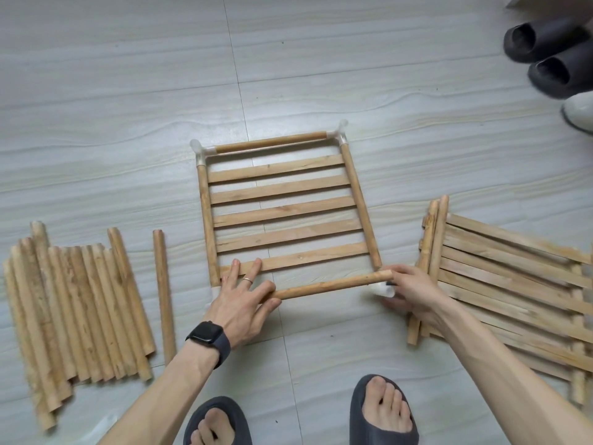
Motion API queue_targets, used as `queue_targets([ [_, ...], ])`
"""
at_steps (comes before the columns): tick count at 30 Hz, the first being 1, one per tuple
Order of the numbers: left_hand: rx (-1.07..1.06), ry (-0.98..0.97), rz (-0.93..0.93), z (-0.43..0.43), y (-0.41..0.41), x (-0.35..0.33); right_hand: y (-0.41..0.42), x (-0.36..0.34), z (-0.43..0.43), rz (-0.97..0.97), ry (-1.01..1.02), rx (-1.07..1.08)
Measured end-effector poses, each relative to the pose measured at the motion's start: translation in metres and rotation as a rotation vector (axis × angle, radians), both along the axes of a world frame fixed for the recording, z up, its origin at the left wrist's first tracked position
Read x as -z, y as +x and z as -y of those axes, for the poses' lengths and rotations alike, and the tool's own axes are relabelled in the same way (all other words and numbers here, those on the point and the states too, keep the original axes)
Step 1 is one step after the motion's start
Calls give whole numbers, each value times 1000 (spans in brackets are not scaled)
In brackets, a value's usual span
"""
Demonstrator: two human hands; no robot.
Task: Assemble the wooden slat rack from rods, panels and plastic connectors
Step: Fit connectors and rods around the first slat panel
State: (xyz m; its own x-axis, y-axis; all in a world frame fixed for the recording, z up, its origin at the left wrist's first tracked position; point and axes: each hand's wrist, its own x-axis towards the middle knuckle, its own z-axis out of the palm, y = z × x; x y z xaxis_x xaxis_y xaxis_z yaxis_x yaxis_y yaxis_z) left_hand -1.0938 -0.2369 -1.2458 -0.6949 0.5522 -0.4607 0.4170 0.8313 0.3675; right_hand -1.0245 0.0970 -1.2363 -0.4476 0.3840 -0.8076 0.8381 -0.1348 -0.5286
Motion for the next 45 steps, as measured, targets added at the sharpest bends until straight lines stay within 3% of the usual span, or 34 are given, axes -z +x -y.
queue_targets([
  [7,22,-68,-6,-6,-2,0,15,-5,-14,-188,288,-92],
  [22,-6,-67,-30,-7,1,4,8,-21,-38,-248,189,-165],
  [28,-33,-34,-66,-8,4,6,-3,-12,-11,-245,323,-273],
  [33,-38,-124,-31,-12,1,4,6,-7,5,-145,177,75],
  [37,-107,-190,-20,-36,-16,-8,9,-8,18,60,-272,366],
  [40,-93,-212,-86,-45,-25,-11,10,-7,19,64,-459,401],
  [45,-72,-255,-163,-51,-27,-10,10,-5,16,42,-580,477],
])
